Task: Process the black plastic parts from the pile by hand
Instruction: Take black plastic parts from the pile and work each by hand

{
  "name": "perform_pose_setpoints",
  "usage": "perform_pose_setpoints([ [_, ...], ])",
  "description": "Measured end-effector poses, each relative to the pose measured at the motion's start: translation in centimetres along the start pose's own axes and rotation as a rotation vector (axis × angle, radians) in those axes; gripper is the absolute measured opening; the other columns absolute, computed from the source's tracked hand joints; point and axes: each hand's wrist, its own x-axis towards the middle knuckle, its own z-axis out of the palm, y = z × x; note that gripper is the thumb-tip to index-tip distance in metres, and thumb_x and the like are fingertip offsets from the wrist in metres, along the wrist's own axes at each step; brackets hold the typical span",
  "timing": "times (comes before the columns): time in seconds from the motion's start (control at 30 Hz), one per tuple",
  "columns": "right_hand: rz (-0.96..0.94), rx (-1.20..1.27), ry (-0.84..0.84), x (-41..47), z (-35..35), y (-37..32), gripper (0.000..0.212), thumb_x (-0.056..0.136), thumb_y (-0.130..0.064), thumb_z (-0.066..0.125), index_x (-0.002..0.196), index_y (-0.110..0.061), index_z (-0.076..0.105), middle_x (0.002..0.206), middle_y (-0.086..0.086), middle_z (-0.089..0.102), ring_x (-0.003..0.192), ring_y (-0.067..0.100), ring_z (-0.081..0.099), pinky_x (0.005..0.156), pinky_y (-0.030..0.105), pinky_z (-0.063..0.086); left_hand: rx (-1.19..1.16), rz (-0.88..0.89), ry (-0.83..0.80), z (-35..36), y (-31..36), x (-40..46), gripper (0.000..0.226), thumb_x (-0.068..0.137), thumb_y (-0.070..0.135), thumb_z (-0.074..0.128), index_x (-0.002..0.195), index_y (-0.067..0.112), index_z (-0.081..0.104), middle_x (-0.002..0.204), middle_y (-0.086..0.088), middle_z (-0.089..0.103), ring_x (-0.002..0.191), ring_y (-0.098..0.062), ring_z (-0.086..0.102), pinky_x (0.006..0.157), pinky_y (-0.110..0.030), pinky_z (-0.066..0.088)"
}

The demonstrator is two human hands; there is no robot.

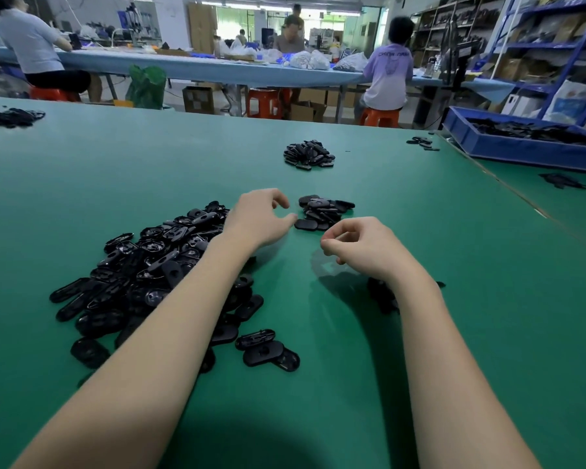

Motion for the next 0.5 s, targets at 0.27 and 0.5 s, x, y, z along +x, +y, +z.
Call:
perform_pose_setpoints([
  [0.27,-0.045,-0.088,-0.061,0.3,1.9,-0.9,0.007,0.089,-0.03,0.067,0.084,-0.03,0.073,0.088,-0.011,0.075,0.082,0.008,0.07,0.068,0.022,0.051,0.278,-0.053,-0.017,-3.5,-4.0,-0.2,0.045,0.097,0.048,0.054,0.137,0.029,0.053,0.143,-0.008,0.049,0.135,-0.027,0.043,0.109,-0.048,0.039],
  [0.5,-0.068,-0.143,-0.084,0.4,2.9,-1.2,0.007,0.09,-0.031,0.068,0.084,-0.03,0.073,0.084,-0.013,0.074,0.076,0.0,0.065,0.057,0.014,0.043,0.361,-0.141,-0.229,-2.9,-6.3,0.2,0.06,0.093,0.067,0.046,0.147,0.04,0.041,0.158,-0.007,0.034,0.149,-0.03,0.024,0.117,-0.054,0.026],
])
